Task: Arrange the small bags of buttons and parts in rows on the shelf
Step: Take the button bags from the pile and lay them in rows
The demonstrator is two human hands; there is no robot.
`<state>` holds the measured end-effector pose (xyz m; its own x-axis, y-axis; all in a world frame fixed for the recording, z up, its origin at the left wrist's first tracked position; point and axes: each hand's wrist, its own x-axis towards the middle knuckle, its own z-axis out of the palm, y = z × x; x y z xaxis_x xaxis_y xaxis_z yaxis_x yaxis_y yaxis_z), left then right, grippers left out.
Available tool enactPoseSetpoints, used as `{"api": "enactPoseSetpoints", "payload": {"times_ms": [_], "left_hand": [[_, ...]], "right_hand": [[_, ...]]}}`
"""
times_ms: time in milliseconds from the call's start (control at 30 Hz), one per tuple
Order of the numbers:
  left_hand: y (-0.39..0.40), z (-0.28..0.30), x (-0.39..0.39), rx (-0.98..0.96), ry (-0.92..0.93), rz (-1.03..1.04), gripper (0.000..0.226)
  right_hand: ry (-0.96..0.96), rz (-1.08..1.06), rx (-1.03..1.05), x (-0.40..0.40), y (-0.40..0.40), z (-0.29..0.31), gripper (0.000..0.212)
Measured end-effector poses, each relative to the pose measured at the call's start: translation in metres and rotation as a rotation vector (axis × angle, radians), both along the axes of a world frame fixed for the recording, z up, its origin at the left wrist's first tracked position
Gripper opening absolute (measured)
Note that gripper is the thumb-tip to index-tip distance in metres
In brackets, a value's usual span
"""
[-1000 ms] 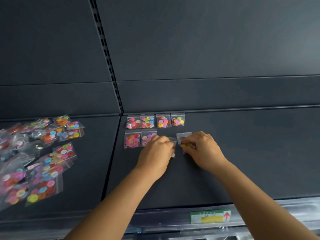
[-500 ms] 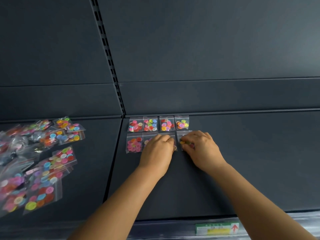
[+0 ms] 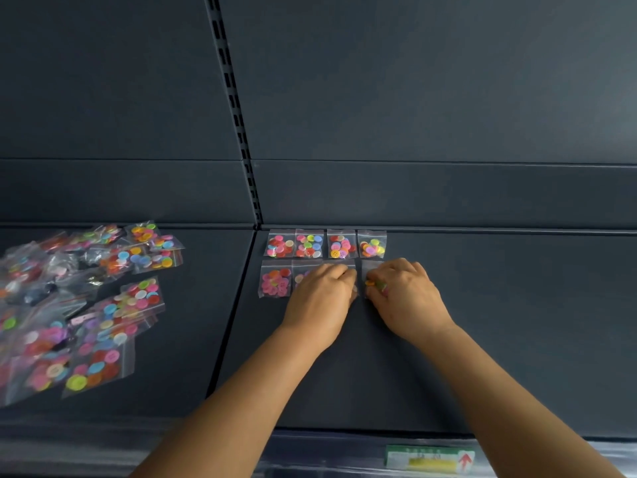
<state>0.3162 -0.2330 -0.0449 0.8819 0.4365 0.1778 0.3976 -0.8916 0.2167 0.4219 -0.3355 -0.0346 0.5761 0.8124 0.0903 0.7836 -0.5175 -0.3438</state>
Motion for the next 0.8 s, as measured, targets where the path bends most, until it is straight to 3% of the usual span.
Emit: {"api": "enactPoseSetpoints", "payload": {"times_ms": [133, 400, 800], "left_hand": [[-0.003, 0.006, -0.014, 0.041, 0.002, 0.041, 0.051], [0.009, 0.030, -0.086, 0.102, -0.070, 0.200, 0.057], [0.072, 0.040, -0.227, 0.107, -0.045, 0.346, 0.057]], "right_hand": [[-0.031, 0.019, 0.030, -0.010, 0.000, 0.005, 0.025], [-0.058, 0.214, 0.065, -0.062, 0.025, 0.024, 0.060], [-0.026, 0.382, 0.072, -0.191, 0.101, 0.032, 0.061]]}}
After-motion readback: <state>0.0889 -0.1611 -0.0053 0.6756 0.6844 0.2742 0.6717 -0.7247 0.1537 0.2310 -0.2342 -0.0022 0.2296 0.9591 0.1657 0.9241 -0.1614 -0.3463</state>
